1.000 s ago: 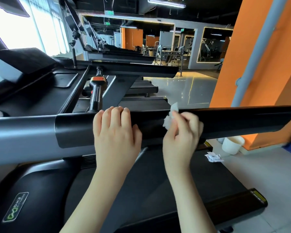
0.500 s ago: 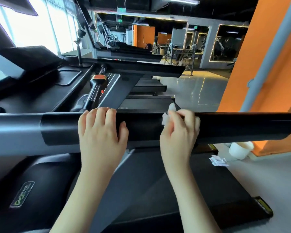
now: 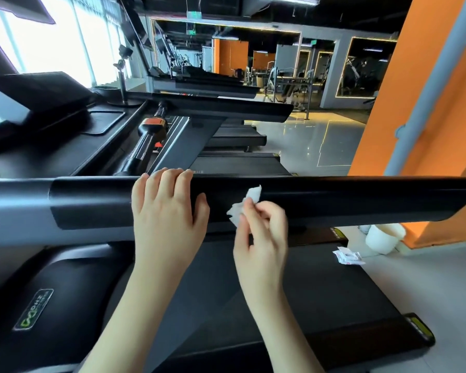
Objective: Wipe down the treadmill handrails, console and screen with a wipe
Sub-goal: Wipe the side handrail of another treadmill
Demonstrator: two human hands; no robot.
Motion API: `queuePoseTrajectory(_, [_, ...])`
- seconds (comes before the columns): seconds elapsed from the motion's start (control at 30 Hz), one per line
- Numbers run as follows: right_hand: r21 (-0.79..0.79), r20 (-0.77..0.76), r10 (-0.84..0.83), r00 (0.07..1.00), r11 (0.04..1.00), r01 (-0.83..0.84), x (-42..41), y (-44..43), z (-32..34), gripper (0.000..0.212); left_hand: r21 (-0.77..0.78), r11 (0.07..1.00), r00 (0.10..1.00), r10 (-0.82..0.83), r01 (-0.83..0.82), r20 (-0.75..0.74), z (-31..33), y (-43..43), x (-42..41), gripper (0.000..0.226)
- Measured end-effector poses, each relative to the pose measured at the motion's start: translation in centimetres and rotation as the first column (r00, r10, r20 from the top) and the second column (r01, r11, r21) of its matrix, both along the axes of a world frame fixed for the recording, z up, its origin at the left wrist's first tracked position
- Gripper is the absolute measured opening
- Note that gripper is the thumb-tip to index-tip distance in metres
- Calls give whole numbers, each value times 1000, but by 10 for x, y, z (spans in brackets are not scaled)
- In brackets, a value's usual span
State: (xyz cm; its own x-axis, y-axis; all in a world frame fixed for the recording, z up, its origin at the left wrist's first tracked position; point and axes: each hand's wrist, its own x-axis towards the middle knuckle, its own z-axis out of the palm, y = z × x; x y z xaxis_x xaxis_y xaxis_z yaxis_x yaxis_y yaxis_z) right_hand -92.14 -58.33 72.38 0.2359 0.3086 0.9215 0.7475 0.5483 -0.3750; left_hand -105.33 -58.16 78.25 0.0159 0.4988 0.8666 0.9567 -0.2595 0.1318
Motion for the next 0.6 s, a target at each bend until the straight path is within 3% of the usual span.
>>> queuePoseTrajectory(0.2, [51,-120,-169,978,983,176,23,5,-8,20,-1,1000,1000,4,-4,5,-2,0,0,39])
queuePoseTrajectory(0.4, [56,-14,-124,992,991,124,14,4,-15,14,9,1000,1000,10,-10,21,-2,0,2,39])
queuePoseTrajectory(0.6, [65,-190,-136,972,986,150,17,7,-21,15,-30,999,1000,21,-21,6,2,-1,3,39])
